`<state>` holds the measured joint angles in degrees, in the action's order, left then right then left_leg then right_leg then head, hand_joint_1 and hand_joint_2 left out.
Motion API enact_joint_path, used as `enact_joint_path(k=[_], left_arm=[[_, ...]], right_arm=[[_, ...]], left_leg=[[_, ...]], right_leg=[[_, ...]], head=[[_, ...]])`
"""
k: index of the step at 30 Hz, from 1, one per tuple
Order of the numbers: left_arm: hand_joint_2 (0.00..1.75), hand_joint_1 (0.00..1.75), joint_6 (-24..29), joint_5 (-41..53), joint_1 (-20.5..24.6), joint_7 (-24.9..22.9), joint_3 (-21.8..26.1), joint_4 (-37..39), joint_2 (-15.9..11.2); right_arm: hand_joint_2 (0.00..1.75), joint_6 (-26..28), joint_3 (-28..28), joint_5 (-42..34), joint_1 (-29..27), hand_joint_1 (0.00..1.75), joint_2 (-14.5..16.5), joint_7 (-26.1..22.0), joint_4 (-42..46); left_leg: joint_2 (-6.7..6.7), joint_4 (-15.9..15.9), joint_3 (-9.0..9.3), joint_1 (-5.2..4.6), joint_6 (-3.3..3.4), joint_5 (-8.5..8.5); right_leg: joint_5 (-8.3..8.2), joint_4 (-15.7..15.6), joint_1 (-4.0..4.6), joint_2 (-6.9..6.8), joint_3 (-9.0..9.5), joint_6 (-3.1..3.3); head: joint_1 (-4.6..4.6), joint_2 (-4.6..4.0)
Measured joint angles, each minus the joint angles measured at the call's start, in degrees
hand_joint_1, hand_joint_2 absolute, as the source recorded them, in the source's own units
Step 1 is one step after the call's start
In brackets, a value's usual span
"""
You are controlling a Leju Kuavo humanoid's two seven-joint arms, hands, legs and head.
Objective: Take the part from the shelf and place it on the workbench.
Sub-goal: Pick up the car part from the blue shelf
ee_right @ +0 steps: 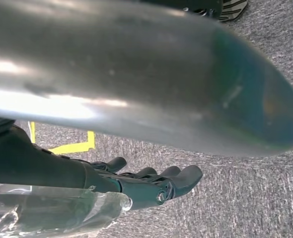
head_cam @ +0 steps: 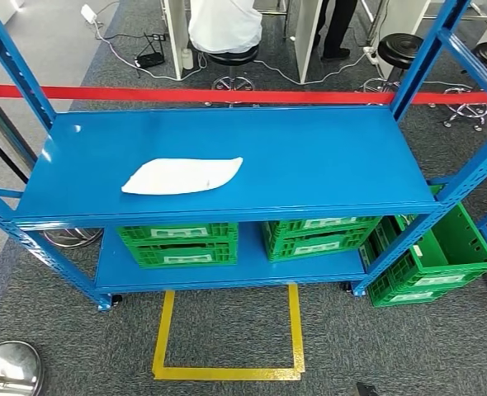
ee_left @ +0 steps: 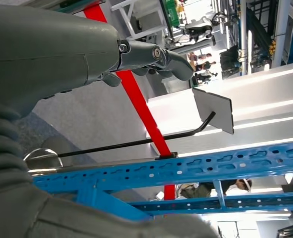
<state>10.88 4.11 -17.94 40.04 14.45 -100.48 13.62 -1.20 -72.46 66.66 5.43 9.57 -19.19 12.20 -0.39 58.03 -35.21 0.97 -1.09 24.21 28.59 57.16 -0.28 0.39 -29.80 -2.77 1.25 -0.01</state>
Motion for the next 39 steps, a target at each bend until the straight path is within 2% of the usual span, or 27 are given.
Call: enact_joint_path(k=[1, 3, 7, 16, 20, 21, 22, 24, 25, 26, 27, 28, 29, 30, 31, 32, 34, 36, 37, 39], left_arm=[[0.0, 0.0, 0.0, 0.0, 0.0, 0.0, 0.0, 0.0, 0.0], [0.0, 0.0, -0.2, 0.2, 0.1, 0.0, 0.0, 0.0, 0.1], [0.0, 0.0, 0.0, 1.7, 1.0, 0.0, -0.6, 0.1, 0.2], [0.0, 0.0, 3.2, 3.1, 2.7, -0.9, -5.1, 0.3, -0.4], [0.0, 0.0, 3.8, 2.8, 2.9, -0.9, -6.1, 0.3, -1.2], [0.0, 0.0, 3.9, 2.7, 3.0, -1.0, -6.3, 0.4, -1.3], [0.0, 0.0, 4.0, 2.7, 3.0, -1.0, -6.5, 0.4, -1.5], [0.0, 0.0, 4.2, 2.5, 3.1, -1.1, -6.9, 0.5, -1.8], [0.0, 0.0, 4.3, 2.4, 3.2, -1.2, -7.1, 0.6, -2.0], [0.0, 0.0, 4.3, 2.3, 3.2, -1.2, -7.2, 0.7, -2.1], [0.0, 0.0, 4.3, 2.3, 3.2, -1.2, -7.3, 0.8, -2.2], [0.0, 0.0, 4.4, 2.2, 3.2, -1.2, -7.3, 0.9, -2.2], [0.0, 0.0, 4.4, 2.1, 3.2, -1.2, -7.3, 1.0, -2.3], [0.0, 0.0, 4.5, 2.0, 3.2, -1.2, -7.4, 1.0, -2.4], [0.0, 0.0, 4.7, 1.9, 3.2, -1.2, -7.4, 1.0, -2.5], [0.0, 0.0, 4.8, 1.9, 3.2, -1.2, -7.5, 1.1, -2.7], [0.0, 0.0, 5.0, 1.9, 3.3, -1.2, -7.6, 1.1, -2.9], [0.0, 0.0, 5.1, 1.8, 3.3, -1.2, -7.7, 1.1, -3.0], [0.0, 0.0, 5.1, 1.8, 3.4, -1.2, -7.7, 1.1, -3.1], [0.0, 0.0, 5.2, 1.7, 3.5, -1.2, -7.7, 1.1, -3.3]], right_arm=[[0.0, 0.0, 0.0, 0.0, 0.0, 0.0, 0.0, 0.1, 0.0], [0.0, 0.0, 0.0, -0.3, -0.1, 0.0, 0.0, 0.3, 0.0], [0.0, -0.8, -0.1, -1.7, -0.3, 0.0, 0.0, 0.3, 0.0], [0.0, -1.7, -0.3, -2.2, -0.7, 0.0, -0.1, 0.2, 0.0], [0.0, -1.6, -0.3, -2.0, -0.6, 0.0, -0.1, 0.1, 0.0], [0.0, -1.5, -0.3, -1.9, -0.6, 0.0, -0.1, 0.1, 0.0], [0.0, -1.5, -0.3, -1.9, -0.6, 0.0, -0.1, 0.0, 0.0], [0.0, -1.5, -0.3, -1.7, -0.6, 0.0, -0.1, 0.0, 0.0], [0.0, -1.5, -0.3, -1.7, -0.7, 0.0, -0.1, 0.0, 0.0], [0.0, -1.5, -0.3, -1.6, -0.8, 0.0, -0.1, 0.0, 0.0], [0.0, -1.5, -0.3, -1.6, -0.8, 0.0, -0.1, 0.0, 0.0], [0.0, -1.5, -0.3, -1.6, -0.8, 0.0, -0.2, 0.0, 0.0], [0.0, -1.4, -0.3, -1.5, -0.8, 0.0, -0.2, 0.0, 0.0], [0.0, -1.4, -0.3, -1.5, -0.8, 0.0, -0.1, 0.0, -0.1], [0.0, -1.4, -0.3, -1.4, -0.8, 0.0, 0.0, 0.1, -0.1], [0.0, -1.4, -0.3, -1.4, -0.8, 0.0, 0.0, 0.1, -0.1], [0.0, -1.3, -0.3, -1.3, -0.8, 0.0, 0.1, 0.2, -0.2], [0.0, -1.2, -0.3, -1.3, -0.8, 0.0, 0.0, 0.2, -0.2], [0.0, -1.2, -0.3, -1.3, -0.8, 0.0, 0.0, 0.2, -0.2], [0.0, -1.3, -0.3, -1.3, -0.8, 0.0, 0.0, 0.2, -0.2]], left_leg=[[0.0, 0.0, 0.02, -0.01, 0.02, 0.01], [0.01, 0.0, 0.09, 0.0, 0.02, -0.02], [0.01, -0.1, 0.22, 0.05, -0.09, -0.12], [0.02, -0.1, 0.33, 0.15, -0.16, -0.15], [0.03, -1.3, 1.06, 0.11, 0.72, -0.16], [0.11, -2.1, 1.58, 0.24, 0.9, -0.41], [0.19, -2.6, 2.04, 0.38, 1.03, -0.62], [0.32, -2.9, 2.43, 0.44, 1.08, -0.58], [0.32, -2.9, 2.49, 0.47, 0.99, -0.48], [0.29, -2.9, 2.61, 0.54, 0.8, -0.35], [0.23, -2.8, 2.79, 0.67, 0.52, -0.18], [0.16, -2.7, 3.05, 0.88, 0.12, 0.06], [0.1, -2.4, 3.3, 1.08, -0.42, 0.4], [0.04, -2.1, 3.47, 1.19, -1.01, 0.79], [-0.01, -1.8, 3.56, 1.21, -1.56, 1.09], [-0.07, -1.6, 3.58, 1.13, -1.99, 1.23], [-0.17, -1.8, 3.62, 1.15, -2.49, 1.16], [-0.06, -0.9, 3.27, 1.28, -2.77, 1.84], [0.02, 1.2, 2.25, 1.22, -2.83, 3.02], [0.12, 8.6, -1.69, 0.93, -2.71, 6.3]], right_leg=[[0.01, 0.0, -0.03, 0.0, 0.01, -0.3], [0.05, 0.0, -0.03, 0.0, 0.01, -0.44], [0.07, 0.1, 0.05, -0.01, 0.01, -0.44], [0.2, 0.4, 0.16, 0.01, -0.02, -0.25], [0.14, -0.3, -0.14, -0.05, 0.47, -1.01], [0.73, 0.6, -0.14, -0.05, 0.16, -1.14], [1.93, 2.8, -0.18, -0.05, -0.82, -1.24], [5.4, 10.3, -0.37, -0.03, -4.86, -1.46], [6.54, 13.8, -0.49, -0.04, -6.96, -1.62], [6.59, 15.7, -0.64, -0.04, -8.31, -1.79], [5.43, 15.3, -0.81, -0.05, -8.53, -1.99], [3.27, 12.7, -1.05, -0.07, -7.58, -2.23], [0.94, 8.7, -1.36, -0.11, -5.92, -2.6], [-0.71, 5.3, -1.52, 0.02, -4.44, -2.78], [-1.67, 3.0, -1.62, 0.19, -3.36, -2.46], [-1.84, 2.2, -1.61, 0.35, -2.96, -1.92], [-1.59, 2.6, -1.38, 0.57, -3.09, -0.26], [-1.51, 2.6, -1.29, 0.57, -3.05, 0.71], [-1.48, 2.6, -1.27, 0.57, -2.95, 1.1], [-1.29, 2.5, -1.08, 0.53, -2.8, 1.64]], head=[[0.01, 0.01], [0.02, 0.01], [0.02, 0.01], [0.02, 0.0], [0.02, 0.01], [-0.03, 0.01], [-0.08, 0.01], [-0.14, 0.01], [-0.17, 0.01], [-0.18, 0.01], [-0.2, 0.01], [-0.24, 0.01], [-0.26, 0.01], [-0.4, 0.01], [-0.47, 0.0], [-0.51, 0.01], [-0.42, 0.0], [-0.3, 0.01], [-0.22, 0.01], [-0.09, 0.01]])
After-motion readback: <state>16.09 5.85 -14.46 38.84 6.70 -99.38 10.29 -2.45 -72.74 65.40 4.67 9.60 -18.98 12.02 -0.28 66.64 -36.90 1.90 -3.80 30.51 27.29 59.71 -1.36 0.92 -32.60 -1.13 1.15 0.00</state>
